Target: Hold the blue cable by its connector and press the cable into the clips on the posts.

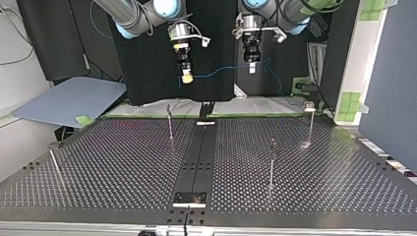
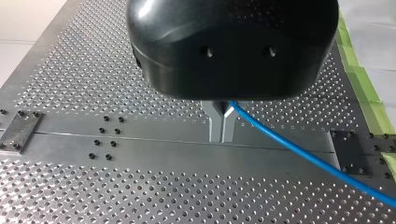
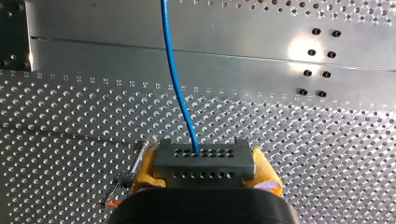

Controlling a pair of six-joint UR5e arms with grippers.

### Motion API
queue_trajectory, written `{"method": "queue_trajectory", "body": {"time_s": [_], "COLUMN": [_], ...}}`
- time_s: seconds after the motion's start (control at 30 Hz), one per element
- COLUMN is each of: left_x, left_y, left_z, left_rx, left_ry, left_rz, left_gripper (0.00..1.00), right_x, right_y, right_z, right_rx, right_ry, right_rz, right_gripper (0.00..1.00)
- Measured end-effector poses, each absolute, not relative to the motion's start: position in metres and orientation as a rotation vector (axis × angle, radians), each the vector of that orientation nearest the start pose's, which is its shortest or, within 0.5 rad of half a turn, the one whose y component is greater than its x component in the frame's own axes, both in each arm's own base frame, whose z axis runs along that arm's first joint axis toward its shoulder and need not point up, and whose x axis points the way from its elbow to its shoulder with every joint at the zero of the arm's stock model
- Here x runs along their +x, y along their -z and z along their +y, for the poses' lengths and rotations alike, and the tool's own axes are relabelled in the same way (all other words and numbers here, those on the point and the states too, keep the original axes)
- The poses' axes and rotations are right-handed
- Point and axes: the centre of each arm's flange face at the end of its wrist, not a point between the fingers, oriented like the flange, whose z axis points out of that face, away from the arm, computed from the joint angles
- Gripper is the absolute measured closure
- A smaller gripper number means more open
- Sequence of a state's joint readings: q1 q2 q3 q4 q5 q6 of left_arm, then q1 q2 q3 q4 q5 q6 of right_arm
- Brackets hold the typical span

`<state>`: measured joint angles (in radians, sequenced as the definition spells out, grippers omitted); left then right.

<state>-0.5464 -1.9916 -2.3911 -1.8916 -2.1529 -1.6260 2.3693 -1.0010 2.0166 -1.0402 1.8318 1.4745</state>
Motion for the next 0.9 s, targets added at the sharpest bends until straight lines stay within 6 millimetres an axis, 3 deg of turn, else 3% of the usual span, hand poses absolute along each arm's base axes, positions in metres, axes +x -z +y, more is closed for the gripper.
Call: {"method": "queue_trajectory", "body": {"time_s": [0.4, 0.7, 0.9], "left_x": [0.288, 0.288, 0.288], "left_y": [-0.08, -0.08, -0.08], "left_z": [-0.267, -0.267, -0.267], "left_rx": [-0.075, -0.075, -0.075], "left_ry": [0.019, 0.019, 0.019], "left_rz": [1.562, 1.562, 1.562], "left_gripper": [1.0, 1.0, 1.0], "right_x": [0.459, 0.453, 0.448], "right_y": [-0.088, -0.054, -0.045], "right_z": [-0.297, -0.292, -0.288], "right_rx": [1.592, 1.698, 1.757], "right_ry": [-1.534, -1.435, -1.382], "right_rz": [-0.81, -0.833, -0.846], "right_gripper": [1.0, 1.0, 1.0]}}
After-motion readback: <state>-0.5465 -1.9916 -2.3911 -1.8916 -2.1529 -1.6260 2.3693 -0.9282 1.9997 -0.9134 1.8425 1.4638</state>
